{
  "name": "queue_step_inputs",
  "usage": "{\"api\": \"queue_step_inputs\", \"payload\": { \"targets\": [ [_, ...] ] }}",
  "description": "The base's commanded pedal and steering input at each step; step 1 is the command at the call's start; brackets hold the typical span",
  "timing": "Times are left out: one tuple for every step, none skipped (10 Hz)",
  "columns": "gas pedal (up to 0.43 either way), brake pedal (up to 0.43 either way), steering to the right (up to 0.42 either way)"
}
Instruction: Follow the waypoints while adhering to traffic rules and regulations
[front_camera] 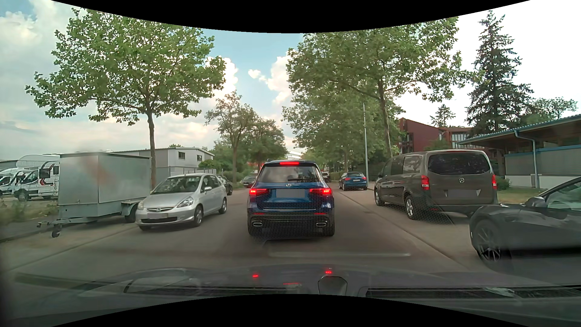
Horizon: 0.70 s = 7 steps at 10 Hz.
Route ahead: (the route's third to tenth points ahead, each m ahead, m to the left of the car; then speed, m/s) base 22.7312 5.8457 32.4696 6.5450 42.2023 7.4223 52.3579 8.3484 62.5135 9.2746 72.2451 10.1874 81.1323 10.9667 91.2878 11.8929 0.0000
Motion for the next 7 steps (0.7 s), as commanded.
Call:
{"api": "queue_step_inputs", "payload": {
  "targets": [
    [0.000, 0.189, 0.009],
    [0.000, 0.189, 0.009],
    [0.000, 0.189, 0.009],
    [0.000, 0.189, 0.009],
    [0.000, 0.189, 0.009],
    [0.000, 0.189, 0.009],
    [0.000, 0.189, 0.009]
  ]
}}
